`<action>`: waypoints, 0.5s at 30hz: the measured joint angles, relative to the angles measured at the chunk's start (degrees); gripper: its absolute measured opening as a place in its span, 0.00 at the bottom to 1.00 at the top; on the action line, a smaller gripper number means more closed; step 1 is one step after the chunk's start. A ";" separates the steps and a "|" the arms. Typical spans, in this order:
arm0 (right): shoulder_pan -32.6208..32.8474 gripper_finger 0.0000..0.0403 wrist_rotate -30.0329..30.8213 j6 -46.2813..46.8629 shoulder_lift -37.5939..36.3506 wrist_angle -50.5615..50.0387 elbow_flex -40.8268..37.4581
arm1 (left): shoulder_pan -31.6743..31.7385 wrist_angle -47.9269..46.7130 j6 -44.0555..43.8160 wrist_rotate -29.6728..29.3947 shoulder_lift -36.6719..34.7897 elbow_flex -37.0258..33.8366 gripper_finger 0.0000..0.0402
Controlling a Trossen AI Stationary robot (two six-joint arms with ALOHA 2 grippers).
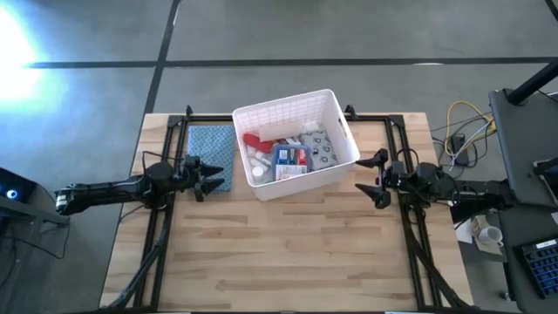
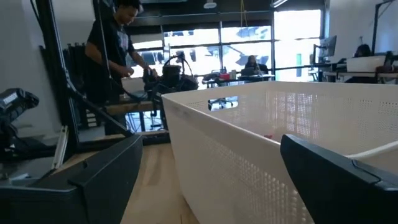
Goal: Pick & place medical supplies in basket/bin
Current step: Return to Home Position
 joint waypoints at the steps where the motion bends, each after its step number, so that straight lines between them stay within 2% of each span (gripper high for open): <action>1: 0.00 0.92 0.00 -0.16 0.01 0.00 0.00 | 0.00 0.00 0.00 0.00 0.00 0.00 0.67; 15: 0.00 0.92 -0.02 -0.54 0.01 0.01 0.00 | 0.00 0.00 0.02 0.00 0.00 0.00 0.67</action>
